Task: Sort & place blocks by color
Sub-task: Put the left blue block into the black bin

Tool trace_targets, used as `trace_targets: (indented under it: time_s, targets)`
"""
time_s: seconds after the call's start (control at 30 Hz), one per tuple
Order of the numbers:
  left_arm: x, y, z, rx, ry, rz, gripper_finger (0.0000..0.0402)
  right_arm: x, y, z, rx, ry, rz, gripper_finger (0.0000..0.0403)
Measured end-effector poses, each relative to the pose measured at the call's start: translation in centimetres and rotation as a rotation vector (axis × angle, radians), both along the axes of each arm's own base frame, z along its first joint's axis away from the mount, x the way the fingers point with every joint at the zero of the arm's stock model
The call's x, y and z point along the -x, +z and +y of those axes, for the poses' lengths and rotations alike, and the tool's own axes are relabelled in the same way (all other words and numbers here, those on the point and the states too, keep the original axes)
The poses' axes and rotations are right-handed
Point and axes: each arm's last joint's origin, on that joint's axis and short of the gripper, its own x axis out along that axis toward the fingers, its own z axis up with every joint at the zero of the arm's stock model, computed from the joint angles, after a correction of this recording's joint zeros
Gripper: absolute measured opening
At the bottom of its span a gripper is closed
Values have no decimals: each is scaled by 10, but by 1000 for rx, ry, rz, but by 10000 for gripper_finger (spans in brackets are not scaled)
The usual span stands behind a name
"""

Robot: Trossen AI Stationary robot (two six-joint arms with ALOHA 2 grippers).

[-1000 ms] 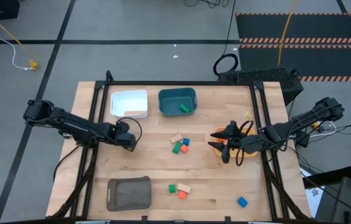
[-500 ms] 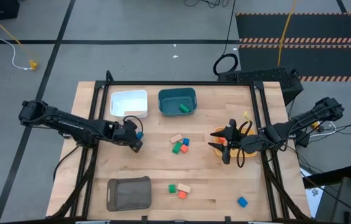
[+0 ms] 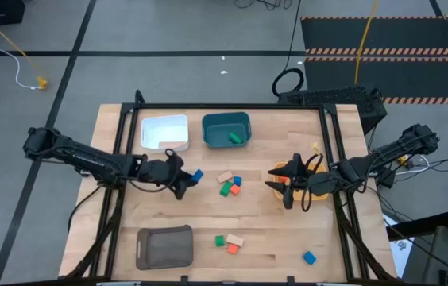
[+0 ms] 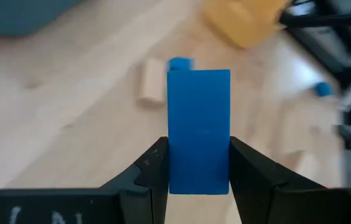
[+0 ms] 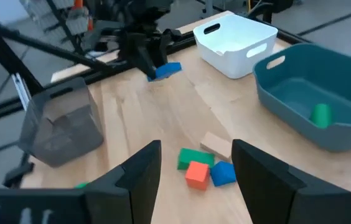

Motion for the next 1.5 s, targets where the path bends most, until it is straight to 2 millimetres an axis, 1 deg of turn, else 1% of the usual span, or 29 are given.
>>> trace_targets:
  time_s: [0.1,0.27,0.4,0.5,0.67,0.87,0.93,1.0,1.13,1.23,1.5]
  targets:
    - [-2,6,-10,6,-95,-68,130,0,1,0,-41,-15,-15,187]
    - [-3,14,-28,41,-240,-159,130,0,1,0,-45,-17,-18,187]
    - [-1,21,-43,67,-316,-226,139,0,1,0,-45,-17,-19,187]
    - [3,24,-55,101,-356,-249,145,0,1,0,-45,-16,-19,187]
    - [11,25,-74,185,-421,-243,133,0,1,0,-46,-17,-19,187]
    - [28,25,-101,241,-633,-213,133,0,1,0,-46,-17,-19,187]
    - [33,23,-108,276,-663,-179,133,0,1,0,-46,-17,-19,187]
    - [38,19,-111,319,-654,-109,133,0,1,0,-46,-17,-19,187]
    - [47,7,-113,392,-585,80,135,0,1,0,-46,-17,-19,187]
    - [54,-2,-113,426,-527,215,144,0,1,0,-46,-17,-19,187]
    - [60,-8,-112,524,-445,358,146,0,1,0,-46,-17,-19,187]
